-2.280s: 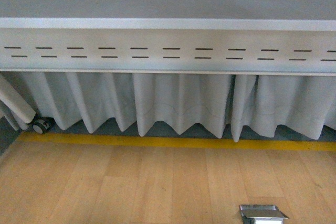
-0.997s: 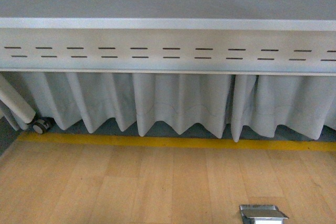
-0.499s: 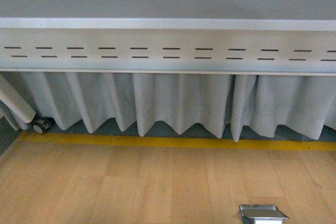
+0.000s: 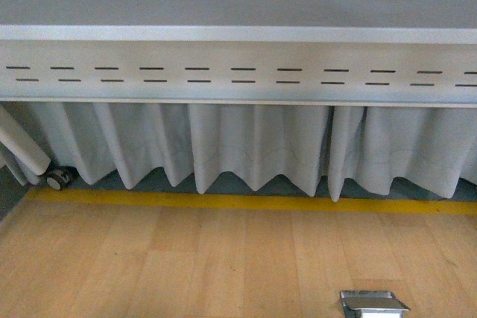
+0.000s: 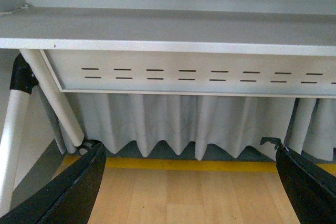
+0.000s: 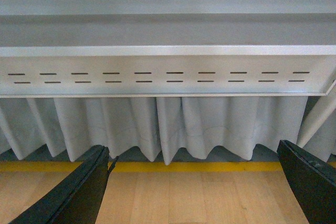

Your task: Open oven

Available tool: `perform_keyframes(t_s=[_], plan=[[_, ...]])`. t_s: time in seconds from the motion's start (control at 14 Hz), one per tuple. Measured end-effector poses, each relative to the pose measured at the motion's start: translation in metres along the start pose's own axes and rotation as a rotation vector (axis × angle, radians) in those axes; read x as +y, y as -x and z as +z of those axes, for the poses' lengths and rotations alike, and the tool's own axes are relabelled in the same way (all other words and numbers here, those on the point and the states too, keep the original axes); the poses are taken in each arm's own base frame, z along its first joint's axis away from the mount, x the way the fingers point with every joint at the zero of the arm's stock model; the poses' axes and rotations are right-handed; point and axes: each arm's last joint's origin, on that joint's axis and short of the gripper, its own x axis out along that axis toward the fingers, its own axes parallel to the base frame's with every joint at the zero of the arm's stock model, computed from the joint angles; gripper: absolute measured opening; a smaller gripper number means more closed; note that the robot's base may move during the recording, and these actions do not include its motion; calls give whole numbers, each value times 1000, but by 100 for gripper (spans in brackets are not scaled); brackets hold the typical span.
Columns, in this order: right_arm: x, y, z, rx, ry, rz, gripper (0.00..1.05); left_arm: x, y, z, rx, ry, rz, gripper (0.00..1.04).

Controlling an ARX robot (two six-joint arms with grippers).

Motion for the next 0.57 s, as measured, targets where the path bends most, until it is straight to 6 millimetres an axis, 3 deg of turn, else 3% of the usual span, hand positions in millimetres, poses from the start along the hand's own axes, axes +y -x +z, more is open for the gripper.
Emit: perform_keyframes(t_s=[0.57], plan=[[0, 0, 0, 0, 0, 0, 98, 0, 0, 0, 0, 0, 0, 98]])
